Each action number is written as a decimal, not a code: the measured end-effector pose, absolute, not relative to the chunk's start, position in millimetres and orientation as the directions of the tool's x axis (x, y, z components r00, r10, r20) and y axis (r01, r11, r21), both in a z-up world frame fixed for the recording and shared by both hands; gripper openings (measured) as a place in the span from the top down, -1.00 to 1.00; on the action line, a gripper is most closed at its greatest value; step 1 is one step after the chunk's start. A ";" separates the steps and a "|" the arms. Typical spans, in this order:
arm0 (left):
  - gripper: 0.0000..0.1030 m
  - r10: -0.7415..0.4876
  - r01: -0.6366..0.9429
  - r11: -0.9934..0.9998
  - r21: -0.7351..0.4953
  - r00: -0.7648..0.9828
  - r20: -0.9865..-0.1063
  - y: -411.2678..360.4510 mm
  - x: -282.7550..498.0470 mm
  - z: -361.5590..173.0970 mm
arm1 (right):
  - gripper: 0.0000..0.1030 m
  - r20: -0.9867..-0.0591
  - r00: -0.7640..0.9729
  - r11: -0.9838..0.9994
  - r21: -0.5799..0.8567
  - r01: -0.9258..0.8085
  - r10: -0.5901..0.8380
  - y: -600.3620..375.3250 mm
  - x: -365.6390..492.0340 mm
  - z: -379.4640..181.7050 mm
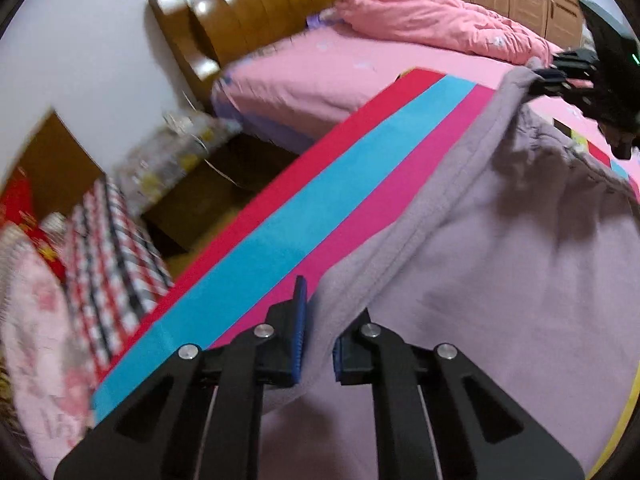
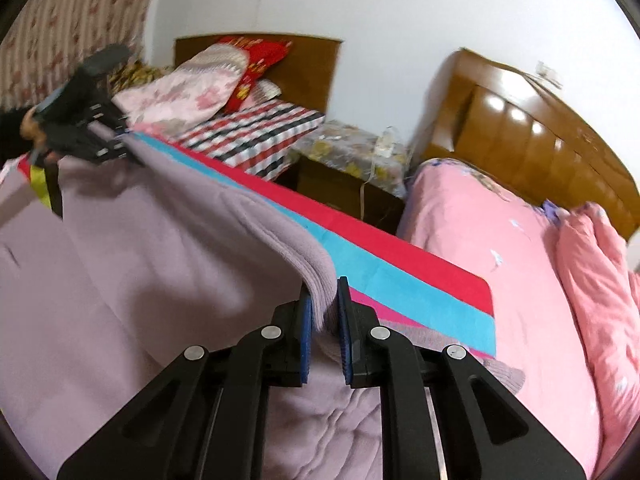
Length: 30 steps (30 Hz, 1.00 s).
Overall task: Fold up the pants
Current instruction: 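Grasp the lilac pants' waistband corners with both grippers, then lift the waistband with both grippers and fold it over toward the cuffs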
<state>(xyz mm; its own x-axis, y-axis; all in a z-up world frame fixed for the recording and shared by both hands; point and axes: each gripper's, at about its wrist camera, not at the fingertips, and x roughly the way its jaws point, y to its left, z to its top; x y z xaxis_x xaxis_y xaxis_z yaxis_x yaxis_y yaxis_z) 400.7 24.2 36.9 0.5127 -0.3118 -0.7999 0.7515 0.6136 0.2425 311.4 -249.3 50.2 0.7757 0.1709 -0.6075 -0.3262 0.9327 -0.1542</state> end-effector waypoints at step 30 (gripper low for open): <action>-0.82 -0.347 0.387 0.915 -0.112 0.617 -0.706 85.9 120.3 -16.7 | -0.75 -0.640 0.721 0.964 0.144 -0.225 0.264 -243.6 70.6 -14.7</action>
<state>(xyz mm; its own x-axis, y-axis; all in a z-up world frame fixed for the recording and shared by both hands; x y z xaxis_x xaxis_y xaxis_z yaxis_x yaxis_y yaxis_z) 120.3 85.9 -16.7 0.6167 -0.3475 -0.7064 0.3872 0.9151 -0.1121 70.6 -243.6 -14.7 0.7214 0.2642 -0.6401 -0.2251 0.9636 0.1440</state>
